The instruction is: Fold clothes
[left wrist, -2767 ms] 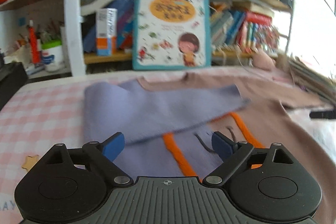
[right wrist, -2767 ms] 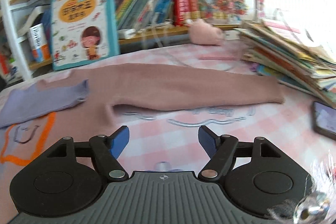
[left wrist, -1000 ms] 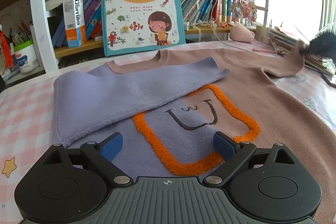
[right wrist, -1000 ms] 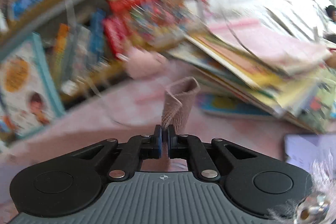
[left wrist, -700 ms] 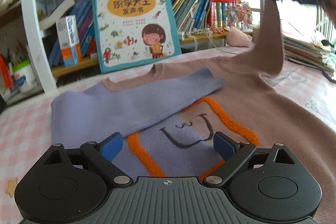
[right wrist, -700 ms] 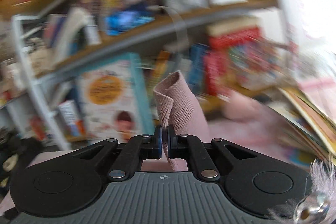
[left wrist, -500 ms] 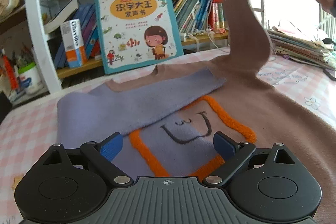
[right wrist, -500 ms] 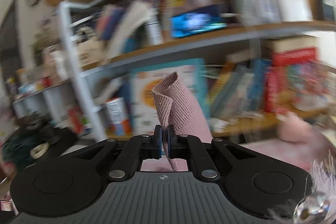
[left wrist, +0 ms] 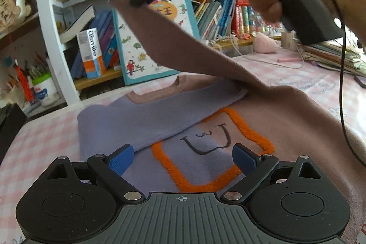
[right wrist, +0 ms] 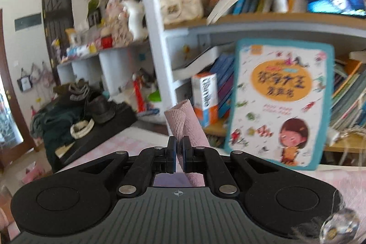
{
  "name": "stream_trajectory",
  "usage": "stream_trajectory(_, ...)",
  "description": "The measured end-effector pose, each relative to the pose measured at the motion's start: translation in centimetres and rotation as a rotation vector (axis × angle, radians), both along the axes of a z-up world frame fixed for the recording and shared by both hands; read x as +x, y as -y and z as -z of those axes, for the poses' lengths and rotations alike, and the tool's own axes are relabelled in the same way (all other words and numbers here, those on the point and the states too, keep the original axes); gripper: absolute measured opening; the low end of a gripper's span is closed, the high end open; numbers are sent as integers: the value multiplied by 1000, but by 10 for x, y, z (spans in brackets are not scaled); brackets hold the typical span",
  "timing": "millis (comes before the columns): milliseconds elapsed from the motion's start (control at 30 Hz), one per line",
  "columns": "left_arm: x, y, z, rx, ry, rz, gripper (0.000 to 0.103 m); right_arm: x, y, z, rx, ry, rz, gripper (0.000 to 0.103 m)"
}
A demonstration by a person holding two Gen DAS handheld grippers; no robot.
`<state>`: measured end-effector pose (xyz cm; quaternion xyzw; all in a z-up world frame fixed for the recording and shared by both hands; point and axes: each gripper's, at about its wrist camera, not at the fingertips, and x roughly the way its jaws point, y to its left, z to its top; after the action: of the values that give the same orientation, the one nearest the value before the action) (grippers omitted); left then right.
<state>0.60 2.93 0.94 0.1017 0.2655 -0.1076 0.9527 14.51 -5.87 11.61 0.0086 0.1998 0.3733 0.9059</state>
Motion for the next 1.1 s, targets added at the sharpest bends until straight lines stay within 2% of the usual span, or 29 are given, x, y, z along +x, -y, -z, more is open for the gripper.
stream_trajectory(100,2,-5,1,0,-16,-16,95,5,-19,16,-44,-21,-9,5)
stream_trajectory(233,1,-10,0,14,-12,-27,96,11,-29,38,-48,-114,-47,10)
stream_trajectory(267,0,-11,-1,19,-10,-29,96,10,-28,39,-38,-128,-58,23)
stream_trajectory(300,-1,-11,-1,25,-10,-31,96,8,-27,41,-29,-139,-67,47)
stream_trajectory(333,-1,-12,-2,30,-10,-33,96,4,-25,40,-30,-127,-66,55)
stream_trajectory(367,-2,-13,-2,35,-10,-36,96,-1,-23,39,-33,-112,-66,58)
stream_trajectory(533,-3,-20,-2,65,-21,-68,96,-37,5,38,-105,-23,-80,66)
stream_trajectory(667,0,-33,-5,100,-27,-96,97,-67,52,55,-164,-29,-14,67)
stream_trajectory(767,5,-56,-9,128,-10,-159,97,-89,93,69,-173,-78,60,67)
stream_trajectory(833,9,-77,-12,82,-11,-237,97,-103,120,80,-164,-122,118,68)
stream_trajectory(933,11,-105,-11,-43,-38,-316,96,-120,154,97,-155,-184,239,67)
stream_trajectory(967,11,-110,-10,-63,-46,-324,95,-124,162,103,-139,-205,275,67)
stream_trajectory(1033,10,-111,-4,-37,-59,-315,94,-130,175,114,-90,-247,324,67)
stream_trajectory(1100,11,-113,0,-33,-79,-319,81,-135,185,123,-30,-288,356,65)
